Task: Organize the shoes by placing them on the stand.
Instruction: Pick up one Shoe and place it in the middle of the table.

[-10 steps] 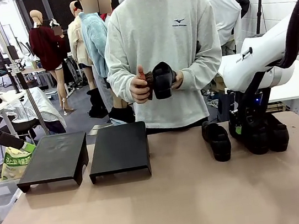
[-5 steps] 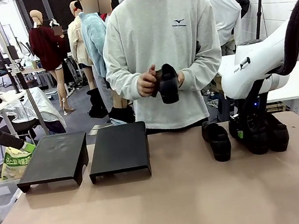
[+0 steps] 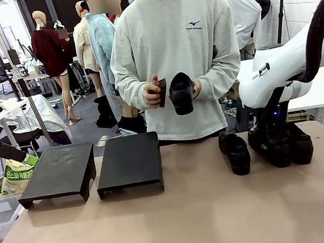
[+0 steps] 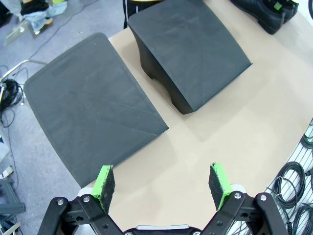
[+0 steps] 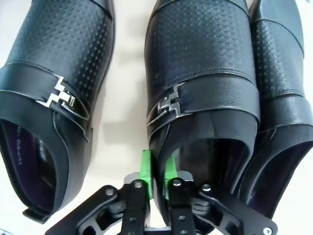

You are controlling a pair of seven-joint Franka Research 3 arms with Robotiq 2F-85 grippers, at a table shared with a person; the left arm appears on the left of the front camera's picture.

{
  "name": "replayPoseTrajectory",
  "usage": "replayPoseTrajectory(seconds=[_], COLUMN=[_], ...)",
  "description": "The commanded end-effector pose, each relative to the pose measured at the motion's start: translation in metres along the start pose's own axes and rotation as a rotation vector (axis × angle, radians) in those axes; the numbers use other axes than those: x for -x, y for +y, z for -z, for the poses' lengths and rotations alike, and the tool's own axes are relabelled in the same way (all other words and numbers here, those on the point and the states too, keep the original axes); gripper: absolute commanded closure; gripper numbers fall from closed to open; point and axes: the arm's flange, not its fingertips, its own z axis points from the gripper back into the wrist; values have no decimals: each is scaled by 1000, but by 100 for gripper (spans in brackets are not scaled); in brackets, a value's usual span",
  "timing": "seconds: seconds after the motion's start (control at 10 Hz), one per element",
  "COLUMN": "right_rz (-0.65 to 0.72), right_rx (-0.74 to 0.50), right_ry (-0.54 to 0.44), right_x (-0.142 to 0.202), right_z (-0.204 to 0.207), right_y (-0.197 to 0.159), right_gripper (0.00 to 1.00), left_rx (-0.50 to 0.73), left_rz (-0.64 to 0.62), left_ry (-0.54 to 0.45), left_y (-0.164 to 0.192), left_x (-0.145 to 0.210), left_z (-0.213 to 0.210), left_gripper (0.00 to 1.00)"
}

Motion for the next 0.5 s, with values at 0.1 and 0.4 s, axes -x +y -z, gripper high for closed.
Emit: replayPoseTrajectory(seconds=[0.1, 0.4], right_rz=[38, 58], right_rx=[-5, -31], right_ry=[-10, -7], right_x=[-7, -2], right_z=[3, -4], right_y=[2, -3], right_gripper=[100, 100], left_rx=[15, 15], left_rz=[10, 10], left_ry=[-12, -12], left_y=[3, 3], left_x=[3, 3], left_z=[0, 0], left_gripper=[0, 0])
